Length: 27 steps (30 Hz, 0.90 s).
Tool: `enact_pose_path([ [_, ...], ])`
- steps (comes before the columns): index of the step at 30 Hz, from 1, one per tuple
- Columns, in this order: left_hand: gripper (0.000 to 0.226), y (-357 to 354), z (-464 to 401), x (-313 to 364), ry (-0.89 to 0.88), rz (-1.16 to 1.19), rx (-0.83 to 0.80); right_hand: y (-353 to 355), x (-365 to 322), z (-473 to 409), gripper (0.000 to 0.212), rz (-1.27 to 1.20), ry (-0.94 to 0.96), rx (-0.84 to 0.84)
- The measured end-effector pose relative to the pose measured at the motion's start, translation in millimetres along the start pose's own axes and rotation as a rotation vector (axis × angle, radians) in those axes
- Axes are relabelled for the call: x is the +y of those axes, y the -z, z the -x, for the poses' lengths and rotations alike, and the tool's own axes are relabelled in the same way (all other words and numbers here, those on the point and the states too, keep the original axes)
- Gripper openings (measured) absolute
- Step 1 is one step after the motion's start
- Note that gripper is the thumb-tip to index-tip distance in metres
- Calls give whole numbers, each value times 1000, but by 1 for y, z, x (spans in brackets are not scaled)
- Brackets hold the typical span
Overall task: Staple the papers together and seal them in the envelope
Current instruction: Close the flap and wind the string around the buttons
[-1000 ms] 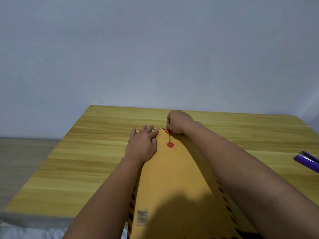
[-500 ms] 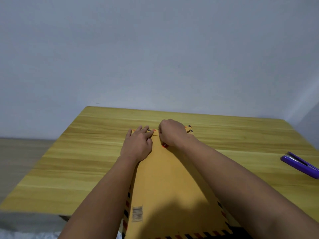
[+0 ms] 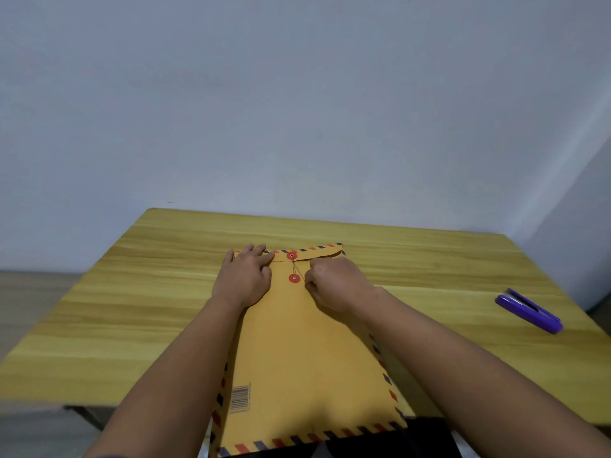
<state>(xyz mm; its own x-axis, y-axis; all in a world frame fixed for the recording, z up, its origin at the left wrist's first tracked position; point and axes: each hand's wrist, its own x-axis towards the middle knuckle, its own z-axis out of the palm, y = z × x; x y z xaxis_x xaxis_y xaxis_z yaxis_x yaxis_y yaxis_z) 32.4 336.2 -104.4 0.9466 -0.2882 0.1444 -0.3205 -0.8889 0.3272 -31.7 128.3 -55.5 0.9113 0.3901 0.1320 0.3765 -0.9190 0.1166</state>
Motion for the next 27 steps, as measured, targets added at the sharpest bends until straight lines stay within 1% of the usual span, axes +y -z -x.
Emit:
enact_pose_path([
  [5, 54, 0, 0, 1, 3, 9, 3, -1, -11, 5, 26, -31, -27, -21],
  [9, 54, 0, 0, 0, -4, 4, 7, -3, -21, 4, 29, -83, -28, 4],
  [15, 54, 2, 0, 0, -8, 2, 1, -3, -34, -7, 24, -151, -7, 25],
  [18, 54, 3, 0, 0, -10, 0, -5, 2, -34, -15, 23, -57, 79, -6],
  [23, 54, 4, 2, 1, -15, 0, -6, 21, -29, -37, 28, 120, 306, -109],
  [25, 53, 5, 3, 1, -26, 3, -1, 21, -20, -47, 22, 147, 408, -105],
  [27, 53, 6, 4, 2, -28, 0, -1, 17, -8, -55, 9, 136, 427, -96],
])
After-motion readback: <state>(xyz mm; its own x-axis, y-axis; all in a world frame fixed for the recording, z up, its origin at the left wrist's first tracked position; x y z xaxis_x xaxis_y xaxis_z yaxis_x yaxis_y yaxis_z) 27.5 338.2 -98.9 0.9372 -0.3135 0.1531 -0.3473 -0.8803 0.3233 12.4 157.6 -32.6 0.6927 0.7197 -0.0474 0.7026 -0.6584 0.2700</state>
